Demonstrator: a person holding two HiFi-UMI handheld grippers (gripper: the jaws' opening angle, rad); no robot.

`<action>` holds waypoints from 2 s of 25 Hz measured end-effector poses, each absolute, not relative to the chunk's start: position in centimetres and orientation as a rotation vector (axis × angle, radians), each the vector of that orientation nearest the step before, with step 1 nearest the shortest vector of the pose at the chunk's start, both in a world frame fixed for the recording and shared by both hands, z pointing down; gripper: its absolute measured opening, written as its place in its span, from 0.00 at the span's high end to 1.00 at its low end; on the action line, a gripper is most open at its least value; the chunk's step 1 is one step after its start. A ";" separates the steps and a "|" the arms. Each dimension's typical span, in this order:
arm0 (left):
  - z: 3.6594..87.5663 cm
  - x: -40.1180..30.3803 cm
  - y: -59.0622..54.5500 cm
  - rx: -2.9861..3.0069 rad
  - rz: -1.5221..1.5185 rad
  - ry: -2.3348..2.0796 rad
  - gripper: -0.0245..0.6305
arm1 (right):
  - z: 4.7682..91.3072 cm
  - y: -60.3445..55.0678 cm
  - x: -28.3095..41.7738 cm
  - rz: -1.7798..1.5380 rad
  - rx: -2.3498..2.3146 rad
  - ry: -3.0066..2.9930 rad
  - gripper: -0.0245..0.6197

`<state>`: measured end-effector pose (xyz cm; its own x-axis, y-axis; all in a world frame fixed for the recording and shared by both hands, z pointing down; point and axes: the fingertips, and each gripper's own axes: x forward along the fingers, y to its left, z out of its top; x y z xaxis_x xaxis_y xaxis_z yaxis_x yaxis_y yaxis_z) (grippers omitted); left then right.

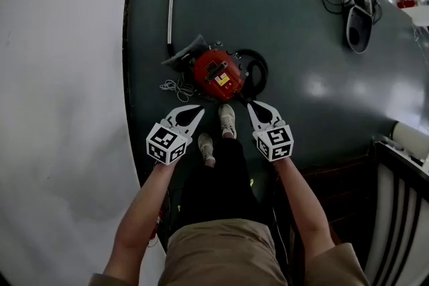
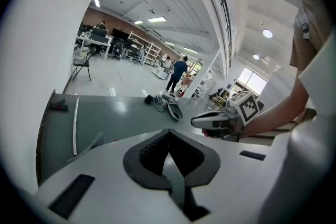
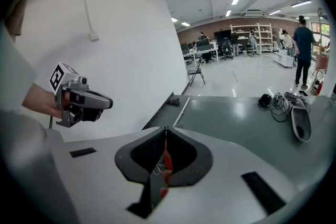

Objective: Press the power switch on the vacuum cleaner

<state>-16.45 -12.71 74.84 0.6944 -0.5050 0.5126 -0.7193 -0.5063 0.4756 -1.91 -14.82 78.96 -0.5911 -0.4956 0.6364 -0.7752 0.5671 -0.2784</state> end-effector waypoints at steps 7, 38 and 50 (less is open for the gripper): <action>84.7 -15.5 -13.8 2.156 0.540 -0.883 0.95 | 93.5 -14.5 -3.9 0.720 0.868 -2.145 0.94; 101.8 -14.3 -12.7 1.990 0.604 -0.844 0.95 | 119.0 -14.5 -7.5 0.931 0.751 -1.721 0.95; 81.0 -14.3 -14.7 2.067 0.504 -0.925 0.95 | 94.7 -18.7 -4.3 1.361 0.735 -2.192 0.95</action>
